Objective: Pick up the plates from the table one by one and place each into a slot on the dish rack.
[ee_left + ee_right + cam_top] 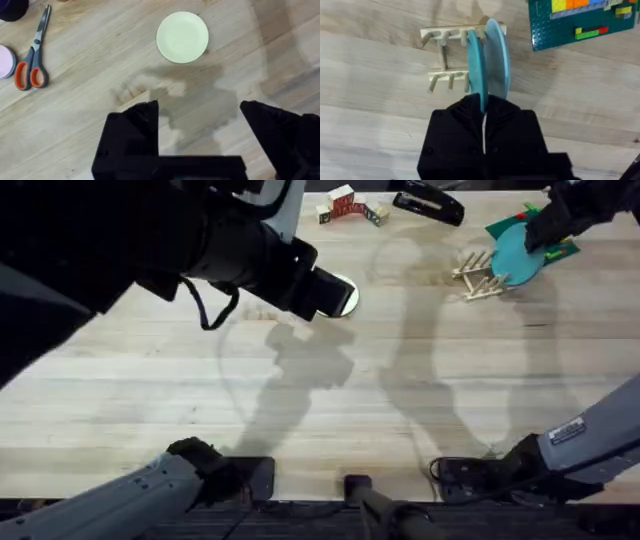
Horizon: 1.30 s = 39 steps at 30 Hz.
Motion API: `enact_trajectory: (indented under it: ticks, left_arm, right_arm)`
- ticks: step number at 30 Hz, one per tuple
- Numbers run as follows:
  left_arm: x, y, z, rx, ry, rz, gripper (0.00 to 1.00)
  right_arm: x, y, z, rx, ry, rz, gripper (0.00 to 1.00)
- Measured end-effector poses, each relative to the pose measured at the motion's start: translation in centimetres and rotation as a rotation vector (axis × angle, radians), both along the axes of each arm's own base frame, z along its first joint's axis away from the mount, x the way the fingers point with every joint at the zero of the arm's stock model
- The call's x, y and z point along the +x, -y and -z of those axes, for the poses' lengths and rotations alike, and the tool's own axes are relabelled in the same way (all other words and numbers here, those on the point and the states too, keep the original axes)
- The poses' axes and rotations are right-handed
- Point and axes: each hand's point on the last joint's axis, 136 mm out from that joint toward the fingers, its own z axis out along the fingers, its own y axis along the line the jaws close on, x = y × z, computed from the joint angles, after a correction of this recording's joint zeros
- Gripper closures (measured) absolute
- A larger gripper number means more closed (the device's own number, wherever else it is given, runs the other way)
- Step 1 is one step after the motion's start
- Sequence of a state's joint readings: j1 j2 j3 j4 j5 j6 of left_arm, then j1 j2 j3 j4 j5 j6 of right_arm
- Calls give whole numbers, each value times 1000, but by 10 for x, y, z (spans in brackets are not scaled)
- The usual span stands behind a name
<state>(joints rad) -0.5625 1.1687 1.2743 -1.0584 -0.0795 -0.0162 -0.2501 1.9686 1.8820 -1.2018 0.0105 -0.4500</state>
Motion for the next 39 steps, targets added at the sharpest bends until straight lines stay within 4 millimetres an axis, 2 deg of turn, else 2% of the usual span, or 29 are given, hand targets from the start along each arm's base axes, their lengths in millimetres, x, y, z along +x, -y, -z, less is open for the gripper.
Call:
enact_trajectory:
  ticks: [2, 6, 24, 27, 30, 36, 39]
  left_arm:
    - [0, 0, 0, 0, 0, 0, 8]
    - [0, 0, 0, 0, 0, 0, 8]
    - [0, 0, 0, 0, 0, 0, 8]
    - [0, 0, 0, 0, 0, 0, 8]
    - [0, 0, 0, 0, 0, 0, 8]
    - [6, 4, -5, -18, 29, 0, 8]
    - [8, 5, -7, -27, 42, 0, 8]
  right_arm:
    - [0, 0, 0, 0, 0, 0, 965]
    - [0, 0, 0, 1, 0, 0, 881]
    - [0, -3, -3, 3, 8, 16, 876]
    - [-1, -7, -18, -3, 44, 12, 871]
    - [-6, -12, -43, -15, 100, 7, 842]
    - [-34, -19, -97, -27, 206, 39, 812]
    - [-48, -24, -118, -28, 246, 52, 741]
